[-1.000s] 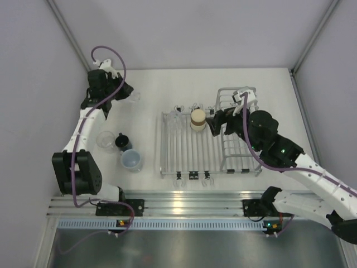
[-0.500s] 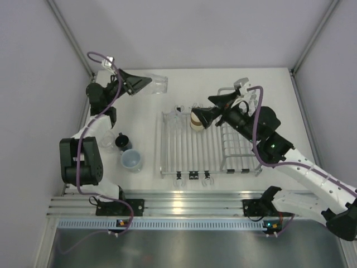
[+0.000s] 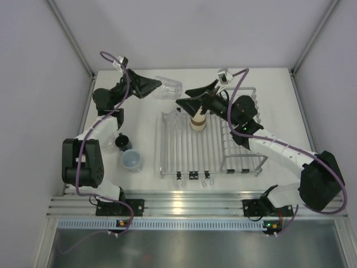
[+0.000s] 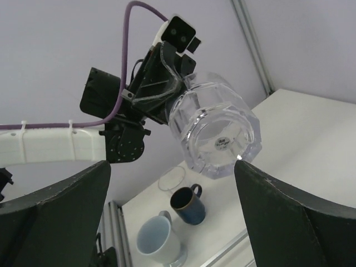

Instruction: Load the cups into the dish rack

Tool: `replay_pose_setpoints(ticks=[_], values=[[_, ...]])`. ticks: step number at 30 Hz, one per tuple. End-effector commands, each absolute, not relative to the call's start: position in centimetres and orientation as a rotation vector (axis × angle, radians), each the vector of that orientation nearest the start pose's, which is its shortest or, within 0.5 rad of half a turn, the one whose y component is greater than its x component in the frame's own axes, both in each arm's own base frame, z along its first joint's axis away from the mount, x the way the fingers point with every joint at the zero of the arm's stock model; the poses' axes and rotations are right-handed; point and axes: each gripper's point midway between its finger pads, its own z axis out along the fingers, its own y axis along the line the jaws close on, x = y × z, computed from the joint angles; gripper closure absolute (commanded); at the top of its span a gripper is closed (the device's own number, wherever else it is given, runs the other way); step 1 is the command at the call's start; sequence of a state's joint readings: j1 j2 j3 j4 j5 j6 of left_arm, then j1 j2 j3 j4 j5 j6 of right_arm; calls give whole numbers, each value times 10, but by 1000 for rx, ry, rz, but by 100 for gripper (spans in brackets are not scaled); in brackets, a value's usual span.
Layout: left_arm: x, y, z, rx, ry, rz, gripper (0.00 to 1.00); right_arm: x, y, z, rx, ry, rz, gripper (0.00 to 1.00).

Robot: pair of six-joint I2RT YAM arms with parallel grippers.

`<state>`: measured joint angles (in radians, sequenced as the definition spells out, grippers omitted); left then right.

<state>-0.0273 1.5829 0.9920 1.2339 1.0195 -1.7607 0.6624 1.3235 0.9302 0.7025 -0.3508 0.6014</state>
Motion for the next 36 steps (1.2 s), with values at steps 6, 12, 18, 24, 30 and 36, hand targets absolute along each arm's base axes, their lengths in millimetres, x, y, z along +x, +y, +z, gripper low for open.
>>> replay_pose_setpoints(ticks=[6, 12, 18, 24, 30, 36], values=[[265, -200, 439, 516, 1159, -1859, 100, 286, 338, 422, -394, 1138, 1403, 7], [256, -203, 443, 546, 1147, -1860, 100, 292, 342, 415, -390, 1162, 1396, 6], [251, -203, 445, 569, 1138, -1846, 100, 299, 344, 401, -389, 1207, 1362, 6], [250, -204, 446, 574, 1135, -1844, 100, 298, 334, 403, -389, 1225, 1292, 6], [249, -203, 447, 581, 1132, -1836, 100, 293, 323, 415, -390, 1202, 1246, 6], [248, -203, 448, 582, 1127, -1834, 100, 296, 319, 410, -381, 1217, 1225, 6]])
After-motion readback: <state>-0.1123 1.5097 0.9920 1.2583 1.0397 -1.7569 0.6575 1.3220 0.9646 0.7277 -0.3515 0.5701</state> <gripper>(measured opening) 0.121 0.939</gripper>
